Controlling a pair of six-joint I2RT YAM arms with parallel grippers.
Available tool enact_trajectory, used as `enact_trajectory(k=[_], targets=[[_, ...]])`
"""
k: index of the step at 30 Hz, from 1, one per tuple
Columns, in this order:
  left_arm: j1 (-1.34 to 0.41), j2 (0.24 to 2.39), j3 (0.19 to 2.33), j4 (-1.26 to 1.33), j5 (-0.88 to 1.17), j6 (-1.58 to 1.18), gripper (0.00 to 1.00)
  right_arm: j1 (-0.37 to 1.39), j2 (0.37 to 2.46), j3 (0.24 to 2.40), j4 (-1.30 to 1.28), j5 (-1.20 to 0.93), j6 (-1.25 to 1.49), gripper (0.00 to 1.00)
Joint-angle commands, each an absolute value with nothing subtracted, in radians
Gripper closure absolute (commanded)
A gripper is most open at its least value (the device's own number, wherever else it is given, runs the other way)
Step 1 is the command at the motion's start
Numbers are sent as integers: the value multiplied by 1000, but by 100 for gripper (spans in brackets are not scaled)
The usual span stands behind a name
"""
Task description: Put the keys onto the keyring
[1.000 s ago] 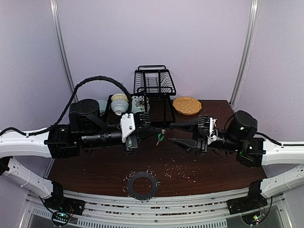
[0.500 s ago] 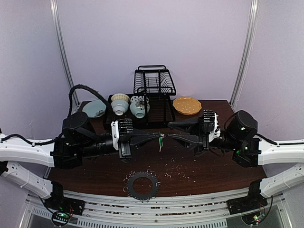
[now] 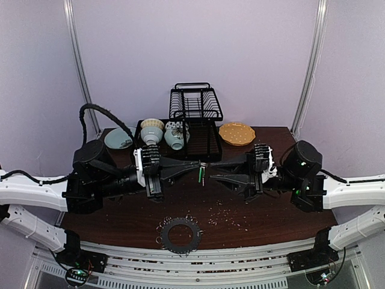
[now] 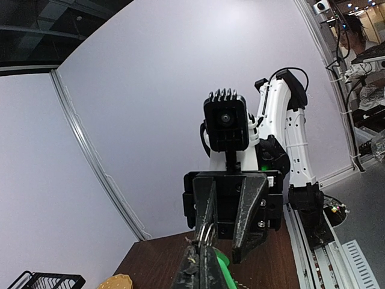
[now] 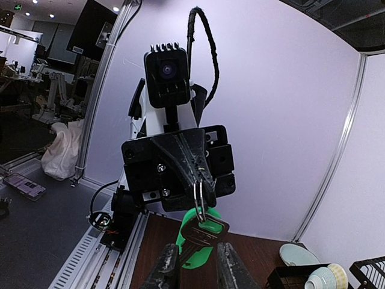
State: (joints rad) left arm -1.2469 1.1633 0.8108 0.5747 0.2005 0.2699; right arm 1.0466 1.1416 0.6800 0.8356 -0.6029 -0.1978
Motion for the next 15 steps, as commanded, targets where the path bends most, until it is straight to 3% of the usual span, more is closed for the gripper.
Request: enact_trajectory(k=[1, 15], targets=[[-1243, 1163, 811, 618, 215, 266, 100, 1041, 1159, 708, 919, -656, -146, 78], [-1243, 1162, 810, 621, 223, 267, 100, 1041, 1189, 729, 982, -627, -95, 80]])
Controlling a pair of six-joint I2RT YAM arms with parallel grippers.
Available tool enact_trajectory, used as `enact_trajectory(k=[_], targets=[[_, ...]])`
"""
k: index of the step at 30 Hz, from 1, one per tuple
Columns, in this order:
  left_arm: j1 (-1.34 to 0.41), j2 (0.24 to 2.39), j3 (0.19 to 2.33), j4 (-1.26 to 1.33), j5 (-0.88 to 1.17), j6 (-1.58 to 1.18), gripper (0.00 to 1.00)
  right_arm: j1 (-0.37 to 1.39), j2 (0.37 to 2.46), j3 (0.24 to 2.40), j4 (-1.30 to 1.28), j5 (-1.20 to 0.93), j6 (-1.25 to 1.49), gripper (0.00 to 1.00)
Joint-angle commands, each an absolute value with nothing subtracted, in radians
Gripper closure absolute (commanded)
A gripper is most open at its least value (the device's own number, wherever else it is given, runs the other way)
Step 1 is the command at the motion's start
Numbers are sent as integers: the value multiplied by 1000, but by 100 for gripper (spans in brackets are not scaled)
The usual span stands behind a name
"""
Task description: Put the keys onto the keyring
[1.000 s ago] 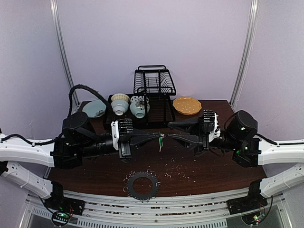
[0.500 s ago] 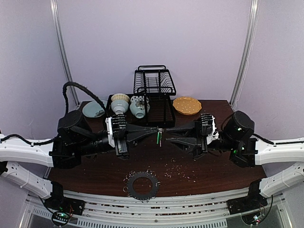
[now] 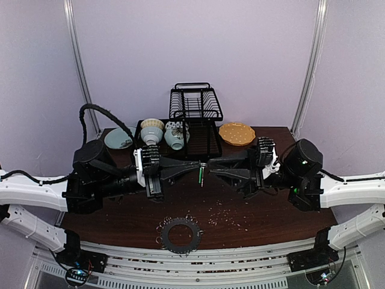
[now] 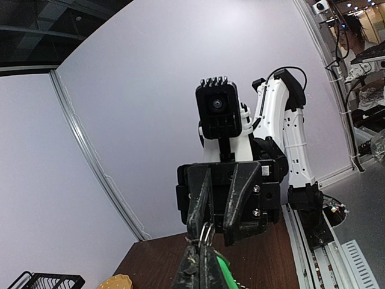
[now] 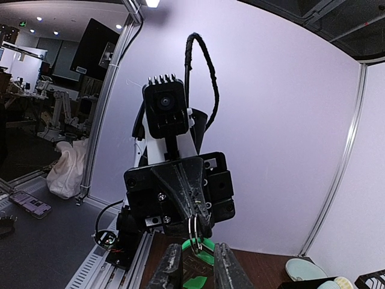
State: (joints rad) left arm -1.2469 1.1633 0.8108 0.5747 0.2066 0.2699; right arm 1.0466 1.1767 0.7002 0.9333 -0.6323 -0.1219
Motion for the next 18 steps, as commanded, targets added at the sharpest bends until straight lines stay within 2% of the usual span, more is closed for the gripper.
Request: enact_trajectory(k=[1, 6, 12, 18], targets=[[-1243, 1163, 809, 621, 222, 266, 100, 1040, 1191, 730, 985, -629, -93, 80], [-1242, 1161, 807, 625, 222, 268, 100, 1042, 1205, 738, 990, -643, -88, 79], [-1243, 1164, 805, 628, 229, 264, 100, 1044, 1214, 740, 1000, -640, -83, 86], [-1243, 1165, 805, 629, 231, 262, 100, 1043, 1220, 743, 1000, -640, -84, 87]])
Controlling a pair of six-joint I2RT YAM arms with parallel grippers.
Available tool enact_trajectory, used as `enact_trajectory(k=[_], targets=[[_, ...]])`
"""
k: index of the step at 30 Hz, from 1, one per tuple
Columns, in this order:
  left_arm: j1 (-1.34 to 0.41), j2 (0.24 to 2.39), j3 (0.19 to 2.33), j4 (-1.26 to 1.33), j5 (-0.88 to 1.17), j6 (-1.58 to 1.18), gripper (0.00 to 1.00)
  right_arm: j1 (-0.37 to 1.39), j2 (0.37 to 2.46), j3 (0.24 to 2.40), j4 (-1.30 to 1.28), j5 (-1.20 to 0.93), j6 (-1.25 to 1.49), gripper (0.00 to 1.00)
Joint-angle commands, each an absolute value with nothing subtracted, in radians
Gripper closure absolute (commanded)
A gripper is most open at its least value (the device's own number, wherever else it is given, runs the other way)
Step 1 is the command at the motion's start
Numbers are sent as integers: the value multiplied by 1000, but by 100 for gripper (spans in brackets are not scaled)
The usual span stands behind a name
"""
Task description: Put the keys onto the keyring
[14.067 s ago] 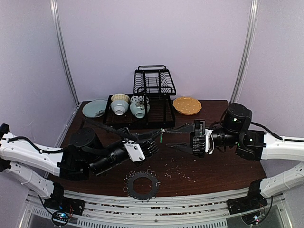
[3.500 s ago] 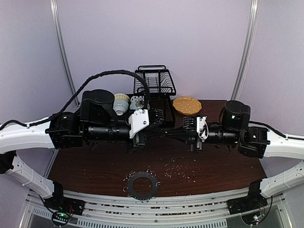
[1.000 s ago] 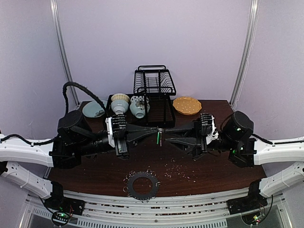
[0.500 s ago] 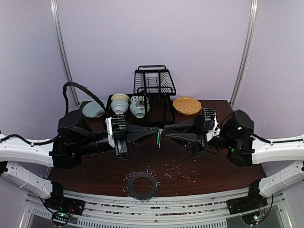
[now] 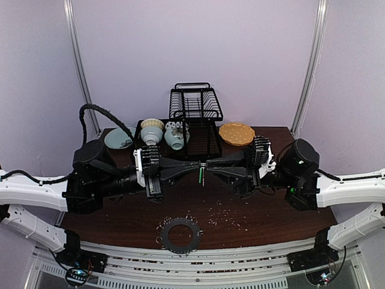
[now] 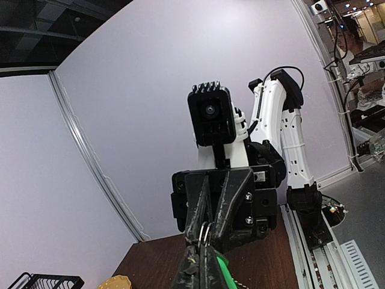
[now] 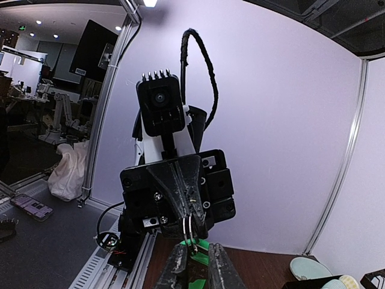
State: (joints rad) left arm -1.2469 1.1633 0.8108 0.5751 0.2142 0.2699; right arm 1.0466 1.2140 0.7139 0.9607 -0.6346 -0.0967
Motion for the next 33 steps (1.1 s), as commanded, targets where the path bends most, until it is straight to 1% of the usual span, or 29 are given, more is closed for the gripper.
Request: enact_trajectory(k=[1, 11, 13, 16, 24, 25, 33], targets=[[-1243, 1165, 804, 634, 234, 261, 100, 1044, 1220, 742, 998, -637, -86, 87], [-1243, 1166, 799, 639, 240, 261, 100, 1044, 1214, 744, 983, -618, -98, 85], [-1243, 1167, 801, 632, 236, 261, 100, 1043, 1211, 743, 985, -618, -96, 82], [-1243, 1172, 805, 618, 222, 267, 100, 1044, 1210, 743, 989, -618, -91, 82], [-1243, 1174, 805, 620, 227, 269, 100, 1044, 1213, 750, 974, -630, -101, 96], [-1243, 1172, 803, 622, 228, 268, 100, 1044, 1212, 750, 971, -629, -102, 99], [-1243, 1162, 797, 613, 203, 270, 100, 1043, 1189, 732, 952, -606, -135, 100]])
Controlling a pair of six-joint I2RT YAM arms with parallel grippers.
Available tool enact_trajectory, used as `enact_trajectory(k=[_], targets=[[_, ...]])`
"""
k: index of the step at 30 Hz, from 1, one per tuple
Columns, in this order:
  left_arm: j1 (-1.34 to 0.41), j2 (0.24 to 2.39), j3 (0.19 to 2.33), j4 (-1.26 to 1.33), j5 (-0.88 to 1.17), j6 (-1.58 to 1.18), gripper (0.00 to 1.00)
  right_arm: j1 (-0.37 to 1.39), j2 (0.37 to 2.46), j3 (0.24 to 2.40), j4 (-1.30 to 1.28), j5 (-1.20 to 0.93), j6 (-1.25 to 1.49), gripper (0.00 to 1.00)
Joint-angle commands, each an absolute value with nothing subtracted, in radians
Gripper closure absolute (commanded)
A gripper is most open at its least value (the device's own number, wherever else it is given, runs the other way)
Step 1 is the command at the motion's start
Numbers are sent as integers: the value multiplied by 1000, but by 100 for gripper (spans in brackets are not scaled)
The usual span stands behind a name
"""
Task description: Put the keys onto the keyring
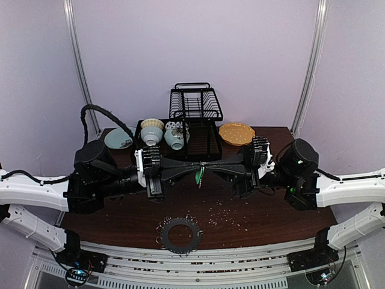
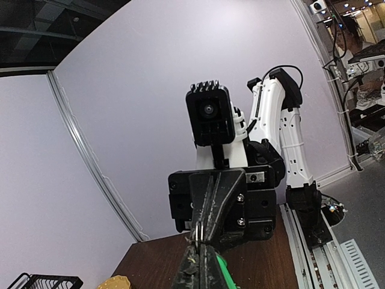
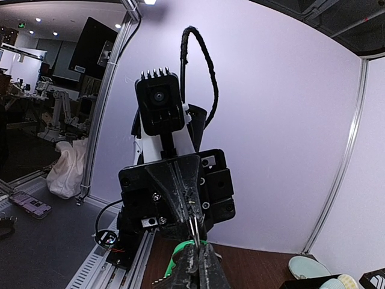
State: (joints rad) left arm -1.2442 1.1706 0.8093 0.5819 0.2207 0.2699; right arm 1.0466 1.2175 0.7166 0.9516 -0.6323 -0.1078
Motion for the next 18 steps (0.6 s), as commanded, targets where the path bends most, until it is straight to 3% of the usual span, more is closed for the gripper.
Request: enact_trajectory(k=[1, 13, 18], targets=[[-1243, 1158, 795, 611, 195, 272, 100, 1042, 1183, 726, 950, -596, -144, 100], [-1243, 1119, 797, 502, 126, 282, 68, 1021, 1132, 692, 913, -591, -169, 100], [-1233, 1133, 850, 297, -159, 161, 40, 970, 1064, 700, 692, -577, -274, 100]])
